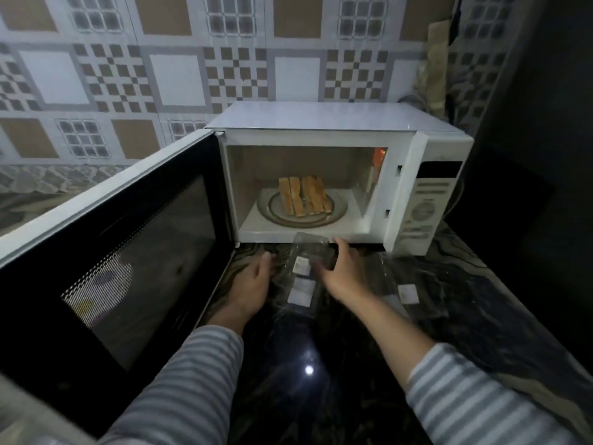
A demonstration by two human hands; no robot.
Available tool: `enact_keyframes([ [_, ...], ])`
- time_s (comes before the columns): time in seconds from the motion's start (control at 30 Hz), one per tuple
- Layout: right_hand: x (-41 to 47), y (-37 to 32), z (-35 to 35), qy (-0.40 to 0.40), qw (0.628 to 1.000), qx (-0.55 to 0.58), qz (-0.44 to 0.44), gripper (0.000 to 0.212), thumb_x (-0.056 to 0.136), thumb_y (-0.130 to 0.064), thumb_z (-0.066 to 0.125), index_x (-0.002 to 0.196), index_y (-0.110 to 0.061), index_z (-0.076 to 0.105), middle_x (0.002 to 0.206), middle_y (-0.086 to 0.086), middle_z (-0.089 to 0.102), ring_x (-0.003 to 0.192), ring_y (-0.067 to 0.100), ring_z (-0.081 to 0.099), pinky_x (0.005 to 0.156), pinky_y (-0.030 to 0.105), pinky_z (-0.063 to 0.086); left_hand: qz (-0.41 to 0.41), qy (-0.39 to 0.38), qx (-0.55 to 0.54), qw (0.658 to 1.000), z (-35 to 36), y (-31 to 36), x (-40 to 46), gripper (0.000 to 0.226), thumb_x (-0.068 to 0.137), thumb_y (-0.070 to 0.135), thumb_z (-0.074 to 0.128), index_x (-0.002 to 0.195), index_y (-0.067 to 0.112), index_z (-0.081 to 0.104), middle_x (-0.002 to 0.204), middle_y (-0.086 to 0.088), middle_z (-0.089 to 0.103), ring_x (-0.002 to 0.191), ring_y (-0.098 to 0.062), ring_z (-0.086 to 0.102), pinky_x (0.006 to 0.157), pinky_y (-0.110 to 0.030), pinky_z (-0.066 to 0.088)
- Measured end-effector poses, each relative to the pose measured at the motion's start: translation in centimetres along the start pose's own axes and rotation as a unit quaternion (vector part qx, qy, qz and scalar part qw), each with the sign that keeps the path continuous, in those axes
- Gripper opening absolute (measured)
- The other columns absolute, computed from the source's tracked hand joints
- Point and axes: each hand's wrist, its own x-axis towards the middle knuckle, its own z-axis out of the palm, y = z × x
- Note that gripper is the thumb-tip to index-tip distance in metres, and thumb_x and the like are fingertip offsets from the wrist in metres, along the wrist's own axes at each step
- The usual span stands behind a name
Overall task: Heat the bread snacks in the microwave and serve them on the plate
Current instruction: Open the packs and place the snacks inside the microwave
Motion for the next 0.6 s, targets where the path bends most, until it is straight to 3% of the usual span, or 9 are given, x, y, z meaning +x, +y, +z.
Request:
enact_keyframes([
  [0.1, -2.2, 1.2, 0.9, -0.030, 0.997, 0.054, 0.035, 0.065, 0.085, -0.034, 0.068, 0.139, -0.014, 0.039, 0.136, 0.011, 0.053, 0.122, 0.031, 0.051, 0.098, 0.035, 0.043, 0.020, -0.026, 0.006, 0.999, 0.6, 1.4, -2.8, 0.027, 0.099, 0.030, 0.048, 0.113, 0.019, 0.068, 0.112, 0.003, 0.068, 0.105, -0.011, 0.059, 0.085, -0.018, 0.039],
  [0.17, -3.0, 1.9, 1.6, -0.048, 0.993, 0.084, 0.073, 0.056, 0.083, -0.030, 0.070, 0.132, -0.018, 0.045, 0.125, 0.010, 0.061, 0.110, 0.033, 0.060, 0.092, 0.043, 0.050, 0.024, -0.023, 0.000, 0.999, 1.2, 1.8, -4.6, 0.021, 0.096, 0.020, 0.054, 0.112, 0.016, 0.068, 0.103, 0.002, 0.067, 0.096, -0.011, 0.060, 0.076, -0.011, 0.036],
  [0.3, -3.8, 3.3, 2.6, -0.042, 0.986, 0.124, 0.100, 0.034, 0.079, -0.019, 0.072, 0.107, -0.026, 0.056, 0.109, 0.012, 0.069, 0.094, 0.035, 0.067, 0.082, 0.050, 0.056, 0.011, 0.008, -0.004, 1.000, 1.8, 2.0, -7.0, 0.018, 0.088, 0.007, 0.062, 0.104, 0.011, 0.069, 0.090, -0.004, 0.069, 0.077, -0.012, 0.060, 0.067, -0.012, 0.041],
  [0.4, -5.1, 3.4, 1.9, -0.045, 0.982, 0.140, 0.121, 0.031, 0.078, -0.010, 0.073, 0.102, -0.026, 0.062, 0.106, 0.008, 0.067, 0.086, 0.028, 0.067, 0.067, 0.041, 0.060, -0.044, -0.003, -0.056, 0.997, 1.9, 2.4, -8.3, 0.019, 0.082, 0.005, 0.068, 0.098, 0.015, 0.068, 0.080, -0.002, 0.066, 0.068, -0.013, 0.058, 0.062, -0.022, 0.047],
  [0.5, -6.4, 3.8, 1.4, -0.066, 0.973, 0.171, 0.142, 0.035, 0.079, -0.004, 0.072, 0.107, -0.021, 0.064, 0.106, 0.009, 0.067, 0.083, 0.026, 0.067, 0.042, 0.025, 0.052, -0.102, -0.049, -0.103, 0.988, 2.0, 2.5, -9.9, 0.029, 0.081, -0.004, 0.067, 0.097, 0.019, 0.059, 0.072, 0.000, 0.058, 0.057, -0.013, 0.054, 0.040, -0.017, 0.044],
  [0.6, -7.7, 4.3, 0.8, -0.092, 0.958, 0.215, 0.165, 0.034, 0.081, 0.004, 0.067, 0.109, -0.016, 0.064, 0.107, 0.015, 0.066, 0.082, 0.029, 0.066, 0.038, 0.024, 0.050, -0.131, -0.082, -0.136, 0.979, 1.8, 2.3, -11.0, 0.039, 0.078, -0.010, 0.068, 0.103, 0.016, 0.054, 0.073, -0.002, 0.057, 0.044, -0.008, 0.054, 0.034, -0.015, 0.040],
])
